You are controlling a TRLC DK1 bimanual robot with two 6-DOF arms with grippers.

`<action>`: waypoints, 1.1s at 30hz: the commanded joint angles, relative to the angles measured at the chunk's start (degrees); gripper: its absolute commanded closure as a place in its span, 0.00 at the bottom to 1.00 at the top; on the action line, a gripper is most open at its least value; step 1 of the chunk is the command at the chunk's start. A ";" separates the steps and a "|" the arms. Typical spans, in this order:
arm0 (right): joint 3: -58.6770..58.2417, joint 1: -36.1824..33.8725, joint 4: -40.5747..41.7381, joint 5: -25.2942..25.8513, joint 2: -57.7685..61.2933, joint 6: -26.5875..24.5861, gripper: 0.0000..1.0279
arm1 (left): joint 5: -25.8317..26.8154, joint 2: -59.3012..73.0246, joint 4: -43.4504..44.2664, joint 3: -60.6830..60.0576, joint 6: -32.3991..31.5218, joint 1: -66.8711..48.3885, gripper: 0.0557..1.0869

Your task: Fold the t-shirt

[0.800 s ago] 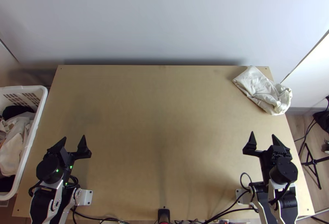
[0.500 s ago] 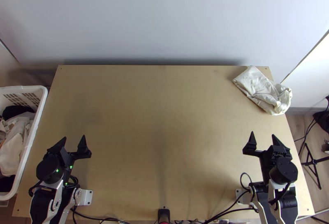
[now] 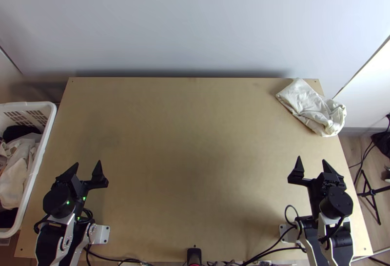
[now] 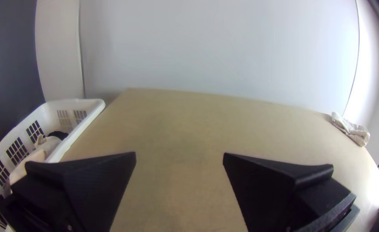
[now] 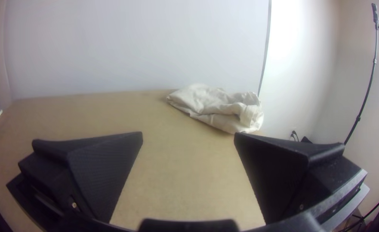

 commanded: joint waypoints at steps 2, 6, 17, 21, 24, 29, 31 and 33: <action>0.02 0.02 0.04 0.00 -0.01 0.01 0.04 | 0.00 0.01 0.02 0.00 0.01 -0.03 0.04; 0.02 0.02 -0.05 0.00 0.08 0.01 0.04 | 0.00 0.01 0.02 0.00 0.01 -0.03 0.04; 0.02 5.38 -0.05 -0.26 -0.01 0.18 0.04 | -0.17 0.01 -0.42 0.09 0.98 -0.47 0.04; 0.37 7.05 -2.33 -0.26 -0.01 0.27 0.04 | -0.26 0.01 0.46 0.00 6.16 -0.21 0.04; 0.46 8.02 -2.42 -0.35 -0.10 0.18 0.04 | -0.26 0.01 0.46 0.09 6.95 -0.38 0.04; 2.04 8.46 -0.22 -0.17 -0.10 -1.31 0.04 | -2.11 0.19 3.62 1.49 4.14 1.29 0.04; 3.71 7.23 3.64 -0.08 0.16 -0.08 0.04 | -2.11 1.86 3.45 3.52 3.17 1.38 0.04; 4.15 5.47 8.21 0.18 0.69 1.68 0.04 | -2.20 6.60 3.27 6.50 3.00 1.90 0.04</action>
